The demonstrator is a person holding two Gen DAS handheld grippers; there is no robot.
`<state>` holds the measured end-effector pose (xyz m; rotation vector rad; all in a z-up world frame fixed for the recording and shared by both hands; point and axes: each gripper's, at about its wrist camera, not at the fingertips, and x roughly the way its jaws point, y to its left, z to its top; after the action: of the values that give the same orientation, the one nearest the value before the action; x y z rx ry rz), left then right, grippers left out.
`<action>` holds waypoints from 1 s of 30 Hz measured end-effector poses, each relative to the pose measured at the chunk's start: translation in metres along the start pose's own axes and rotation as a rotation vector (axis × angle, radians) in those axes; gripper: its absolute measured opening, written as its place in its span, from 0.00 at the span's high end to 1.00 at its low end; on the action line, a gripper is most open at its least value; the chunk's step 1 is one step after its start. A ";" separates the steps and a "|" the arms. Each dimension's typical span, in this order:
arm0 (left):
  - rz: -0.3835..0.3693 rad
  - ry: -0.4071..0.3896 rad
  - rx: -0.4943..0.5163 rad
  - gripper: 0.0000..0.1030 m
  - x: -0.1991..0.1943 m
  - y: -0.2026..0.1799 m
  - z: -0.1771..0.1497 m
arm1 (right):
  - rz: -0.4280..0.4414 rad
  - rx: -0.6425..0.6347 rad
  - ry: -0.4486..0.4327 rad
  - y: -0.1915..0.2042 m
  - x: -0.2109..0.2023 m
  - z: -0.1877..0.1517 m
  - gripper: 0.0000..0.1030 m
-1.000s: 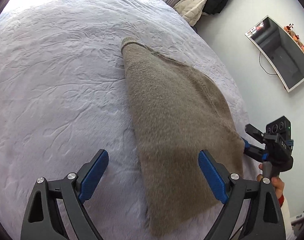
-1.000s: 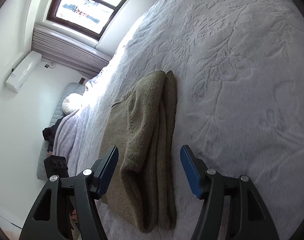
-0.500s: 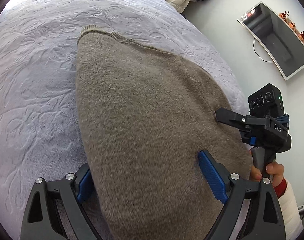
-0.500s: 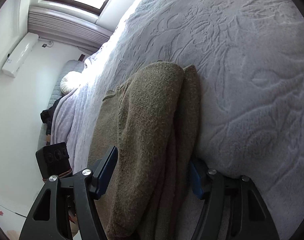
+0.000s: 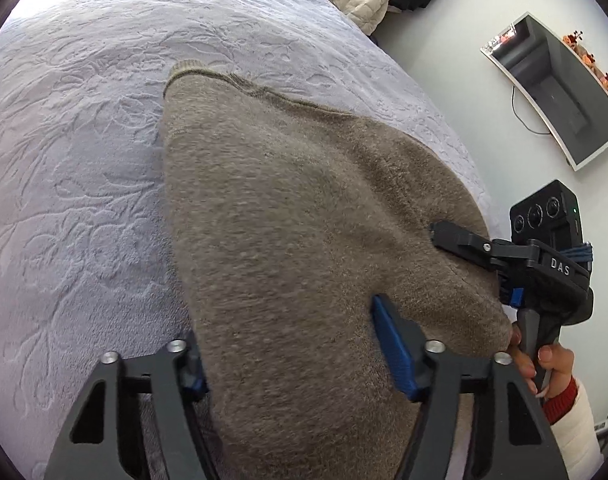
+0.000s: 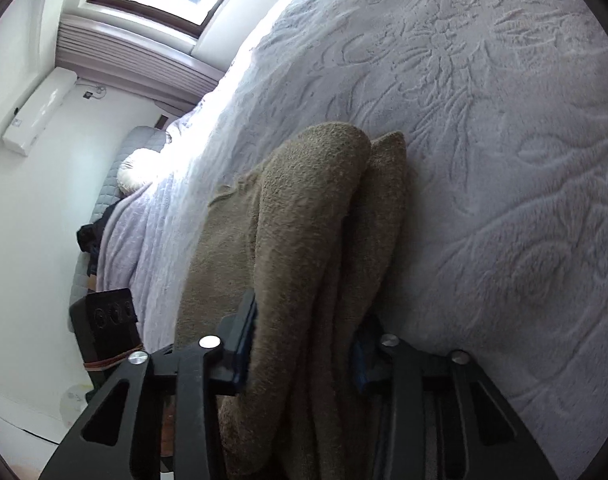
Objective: Fold small clothes
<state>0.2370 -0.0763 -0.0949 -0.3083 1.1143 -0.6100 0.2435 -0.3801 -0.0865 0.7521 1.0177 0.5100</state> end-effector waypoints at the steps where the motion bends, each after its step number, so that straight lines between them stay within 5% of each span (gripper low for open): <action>1: -0.003 -0.007 0.003 0.46 -0.006 0.000 -0.002 | 0.014 0.000 -0.008 0.005 -0.002 -0.002 0.64; 12: -0.033 -0.067 0.074 0.52 -0.088 -0.022 -0.030 | 0.070 -0.052 -0.018 0.080 -0.027 -0.035 0.64; 22: -0.010 -0.143 0.131 0.52 -0.183 -0.020 -0.104 | 0.110 -0.121 0.001 0.151 -0.042 -0.108 0.64; 30: 0.054 -0.153 0.140 0.51 -0.222 0.002 -0.146 | 0.128 -0.129 0.038 0.179 -0.020 -0.161 0.64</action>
<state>0.0380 0.0678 0.0074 -0.1996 0.9256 -0.6036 0.0840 -0.2266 0.0104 0.6971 0.9656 0.6961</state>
